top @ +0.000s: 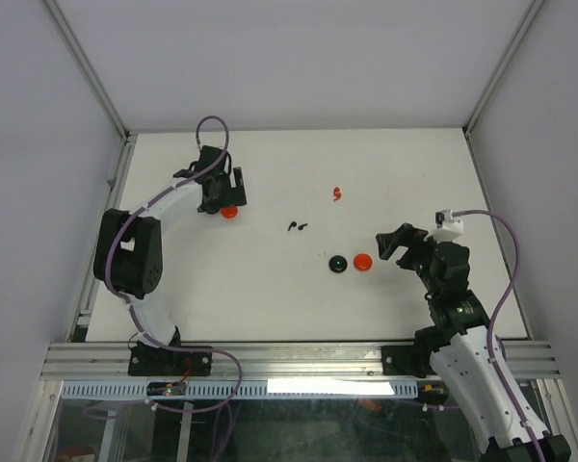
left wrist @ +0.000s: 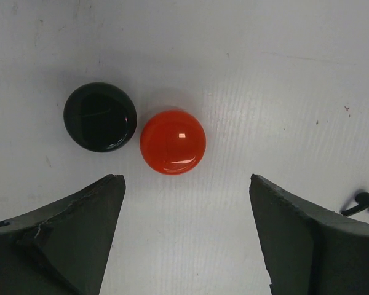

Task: Insert the wireless bluetooth earbuds into the charging case
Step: Pick up the charging case at the center of the board.

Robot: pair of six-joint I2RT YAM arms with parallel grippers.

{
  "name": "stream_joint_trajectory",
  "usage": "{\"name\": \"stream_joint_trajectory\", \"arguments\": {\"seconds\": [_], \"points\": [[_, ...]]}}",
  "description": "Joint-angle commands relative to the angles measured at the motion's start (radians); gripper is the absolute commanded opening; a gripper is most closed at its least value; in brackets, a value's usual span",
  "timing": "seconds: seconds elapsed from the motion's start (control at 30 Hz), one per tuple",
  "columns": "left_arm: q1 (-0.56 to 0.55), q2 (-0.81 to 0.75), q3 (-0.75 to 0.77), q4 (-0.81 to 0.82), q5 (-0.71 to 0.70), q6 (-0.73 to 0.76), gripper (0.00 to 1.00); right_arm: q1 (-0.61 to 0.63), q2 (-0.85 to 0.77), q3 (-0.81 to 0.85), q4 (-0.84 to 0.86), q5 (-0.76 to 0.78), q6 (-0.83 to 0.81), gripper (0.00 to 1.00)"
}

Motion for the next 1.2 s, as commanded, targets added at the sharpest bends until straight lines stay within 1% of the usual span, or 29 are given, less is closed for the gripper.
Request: {"name": "stream_joint_trajectory", "arguments": {"seconds": [0.0,0.23,0.33,0.5,0.6,0.73,0.87,1.0,1.07,1.13,1.17], "points": [[0.003,0.039,0.069,-0.006,-0.024,-0.017,0.84,-0.004,0.01,0.015,0.045,0.022,-0.008,0.99],[0.001,0.139,0.119,-0.022,-0.039,0.008,0.75,-0.004,0.013,0.011,0.045,0.001,-0.008,0.99],[0.001,0.16,0.135,-0.027,-0.035,0.012,0.69,-0.003,0.017,0.01,0.046,0.0,-0.008,0.99],[0.001,0.191,0.149,-0.031,-0.061,0.034,0.68,-0.004,0.023,0.007,0.054,-0.009,-0.009,0.99],[0.001,0.209,0.154,-0.031,-0.064,0.036,0.64,-0.004,0.033,0.008,0.058,-0.019,-0.009,0.99],[0.0,0.233,0.162,-0.032,-0.072,0.047,0.63,-0.004,0.039,0.005,0.071,-0.043,-0.012,0.99],[-0.001,0.254,0.168,-0.029,-0.078,0.063,0.58,-0.003,0.041,-0.008,0.105,-0.084,-0.014,0.99],[-0.022,0.247,0.166,-0.025,-0.074,0.095,0.54,-0.003,0.044,-0.043,0.15,-0.072,-0.003,0.99],[-0.037,0.226,0.159,-0.017,-0.08,0.115,0.48,-0.004,0.043,-0.055,0.167,-0.083,0.007,0.99],[-0.051,0.198,0.144,-0.009,-0.074,0.143,0.4,-0.004,0.048,-0.035,0.136,-0.118,-0.033,0.98],[-0.059,0.181,0.135,-0.002,-0.07,0.155,0.38,-0.004,0.052,-0.016,0.113,-0.124,-0.043,0.97]]}}
